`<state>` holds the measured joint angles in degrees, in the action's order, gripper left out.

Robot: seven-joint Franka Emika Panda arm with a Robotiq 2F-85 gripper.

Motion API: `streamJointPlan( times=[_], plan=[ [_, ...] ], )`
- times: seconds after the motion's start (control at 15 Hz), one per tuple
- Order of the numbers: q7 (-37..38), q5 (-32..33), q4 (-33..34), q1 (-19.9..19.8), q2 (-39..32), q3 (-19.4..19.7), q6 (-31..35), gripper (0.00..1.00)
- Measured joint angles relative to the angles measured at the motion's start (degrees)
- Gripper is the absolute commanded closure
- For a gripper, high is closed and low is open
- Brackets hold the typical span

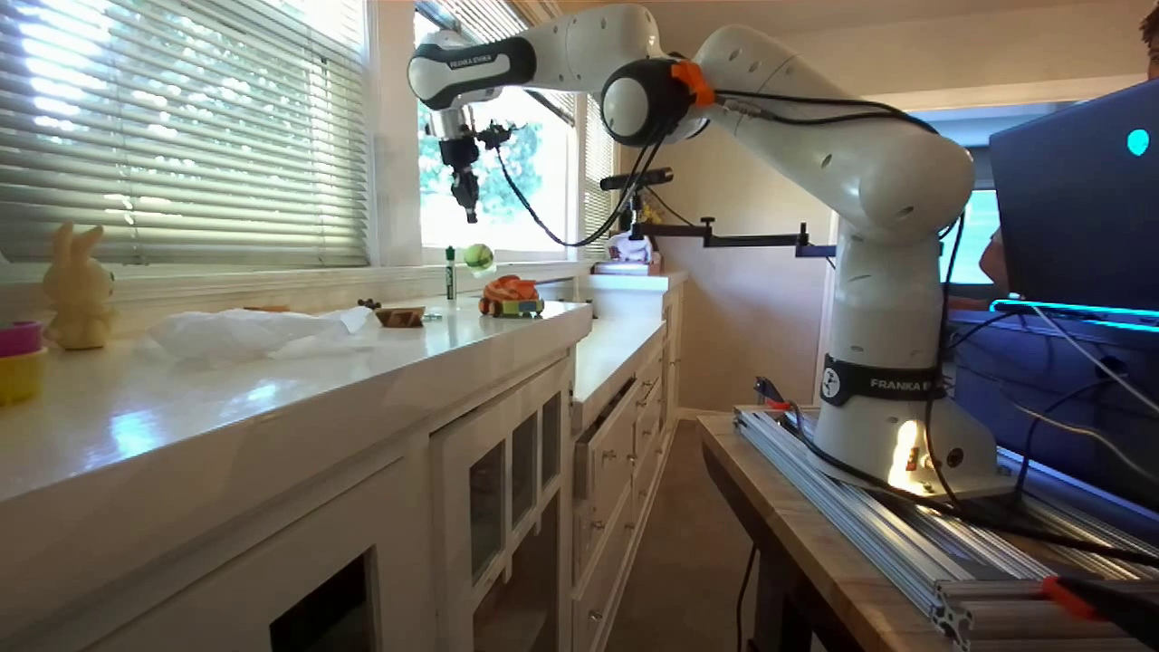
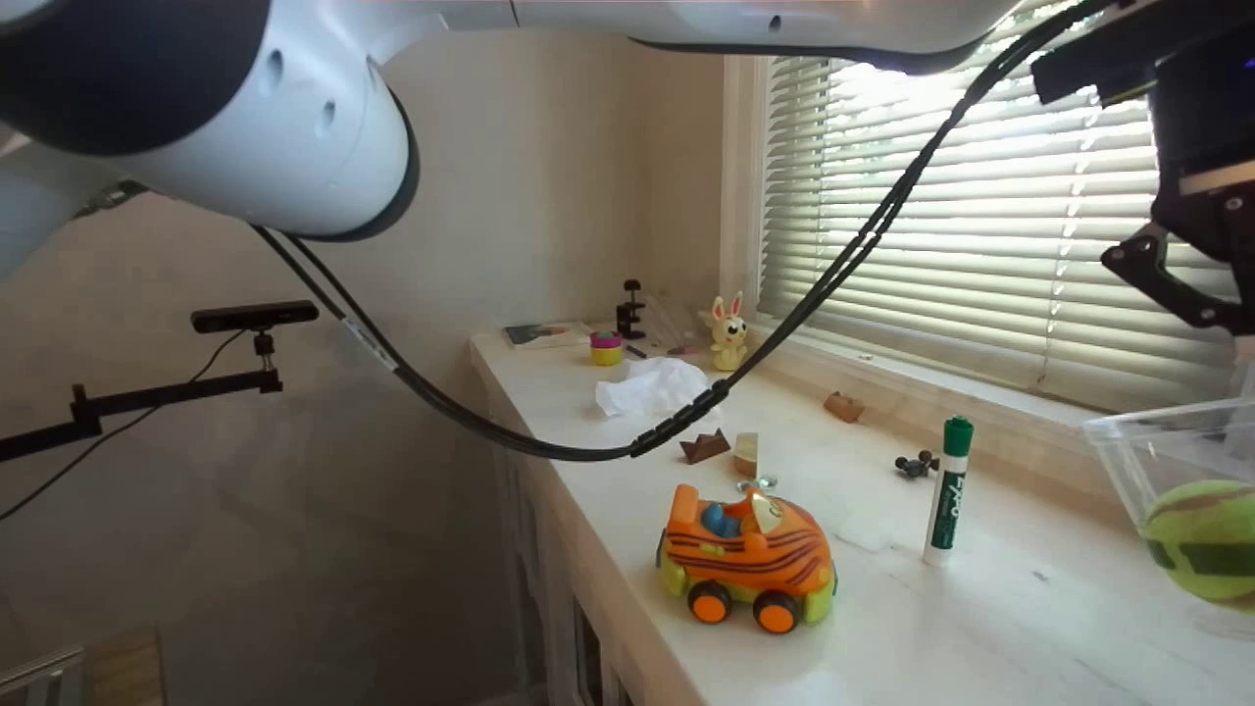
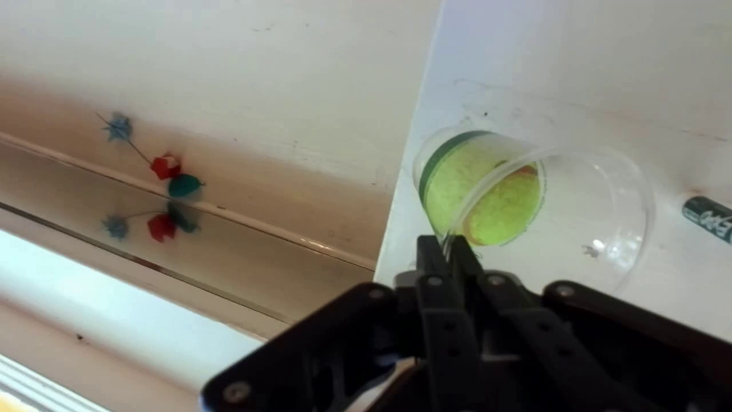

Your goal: Remove the ball from the cup

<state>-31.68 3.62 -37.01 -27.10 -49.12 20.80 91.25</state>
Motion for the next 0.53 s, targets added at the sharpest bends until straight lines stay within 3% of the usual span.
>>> streamJointPlan(
  times=[0.53],
  plan=[
    [-3.9, 14.1, 0.0, 4.9, -3.2, 6.8, 1.9, 0.98]
  ],
)
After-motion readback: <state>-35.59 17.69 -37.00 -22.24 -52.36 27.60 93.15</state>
